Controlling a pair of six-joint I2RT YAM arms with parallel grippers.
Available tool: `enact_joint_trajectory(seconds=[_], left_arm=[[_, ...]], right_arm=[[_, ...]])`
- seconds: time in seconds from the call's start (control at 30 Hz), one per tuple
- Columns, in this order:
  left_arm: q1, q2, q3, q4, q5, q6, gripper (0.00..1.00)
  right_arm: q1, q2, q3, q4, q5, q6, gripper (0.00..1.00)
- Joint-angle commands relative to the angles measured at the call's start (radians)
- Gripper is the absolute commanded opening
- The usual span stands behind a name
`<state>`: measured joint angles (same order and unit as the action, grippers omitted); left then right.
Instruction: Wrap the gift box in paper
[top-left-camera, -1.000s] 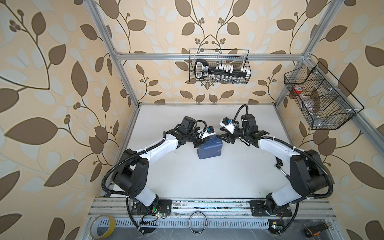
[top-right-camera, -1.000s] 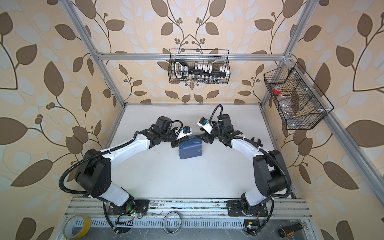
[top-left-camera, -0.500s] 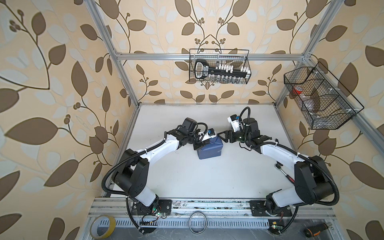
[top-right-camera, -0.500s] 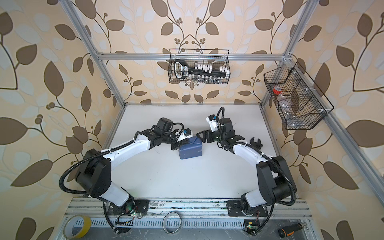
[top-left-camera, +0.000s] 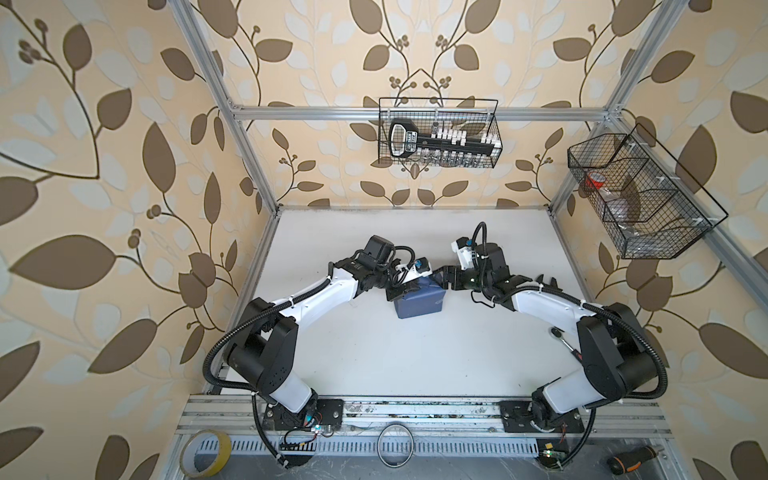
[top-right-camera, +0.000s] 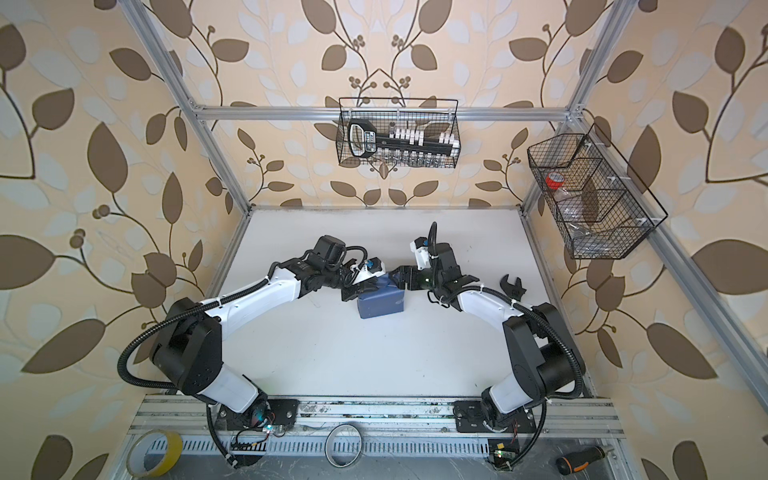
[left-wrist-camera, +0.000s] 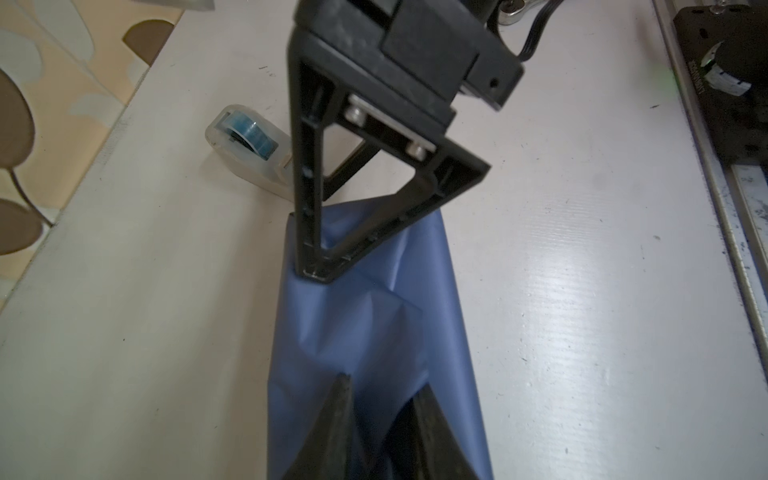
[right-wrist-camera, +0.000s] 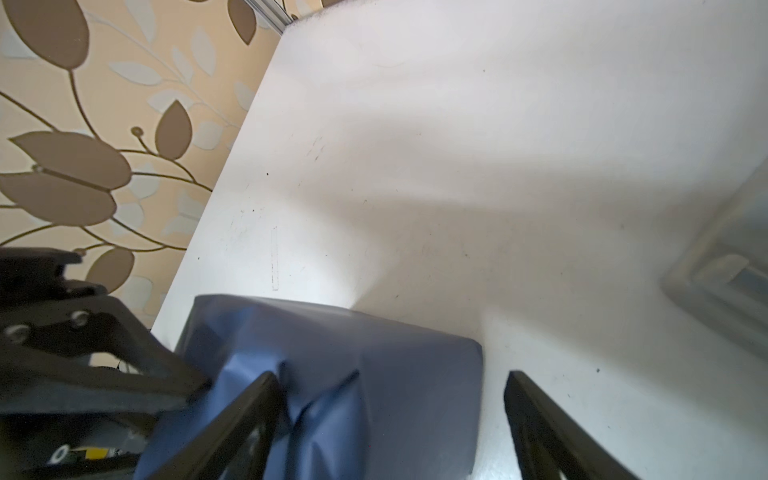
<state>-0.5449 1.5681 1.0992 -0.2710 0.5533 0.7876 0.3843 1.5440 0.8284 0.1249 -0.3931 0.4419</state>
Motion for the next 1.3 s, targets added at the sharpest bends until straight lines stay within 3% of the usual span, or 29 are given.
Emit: enact_joint_trajectory(seconds=[0.0, 0.13, 0.27, 0.33, 0.4, 0.47, 0.5, 0.67, 0.9, 1.0, 1.27], left_arm=[[-0.013, -0.035, 0.028, -0.044, 0.074, 0.018, 0.38], [-0.012, -0.103, 0.006, -0.019, 0.126, -0.065, 0.52], [-0.008, -0.236, -0.113, 0.175, 0.067, -0.327, 0.62], [-0.009, -0.301, -0.182, 0.286, -0.039, -0.526, 0.70], [-0.007, -0.356, -0.234, 0.354, -0.224, -0.766, 0.87], [-0.004, -0.376, -0.232, 0.297, -0.406, -0.968, 0.99], [-0.002, -0.373, -0.220, 0.244, -0.460, -1.043, 0.99], [0.006, -0.321, -0.205, 0.199, -0.522, -1.178, 0.99], [0.019, -0.137, -0.136, 0.280, -0.305, -1.287, 0.99], [0.019, -0.062, -0.129, 0.290, -0.267, -1.299, 0.99], [0.016, -0.038, -0.248, 0.349, -0.220, -1.312, 0.99]], right_arm=[[0.005, 0.005, -0.063, 0.009, 0.029, 0.002, 0.85], [0.005, 0.005, -0.106, 0.048, 0.027, 0.008, 0.84], [0.005, 0.001, -0.122, 0.067, 0.020, 0.008, 0.83], [0.005, -0.004, -0.130, 0.077, 0.019, 0.009, 0.83], [0.005, -0.004, -0.134, 0.082, 0.015, 0.008, 0.83], [0.005, -0.004, -0.136, 0.088, 0.013, 0.008, 0.83], [0.005, -0.004, -0.137, 0.091, 0.012, 0.009, 0.83], [0.005, -0.004, -0.135, 0.108, 0.003, 0.010, 0.82], [0.005, 0.002, -0.138, 0.118, -0.005, 0.008, 0.82], [0.006, 0.007, -0.137, 0.127, -0.011, 0.015, 0.82], [0.015, 0.011, -0.128, 0.139, -0.009, 0.028, 0.82]])
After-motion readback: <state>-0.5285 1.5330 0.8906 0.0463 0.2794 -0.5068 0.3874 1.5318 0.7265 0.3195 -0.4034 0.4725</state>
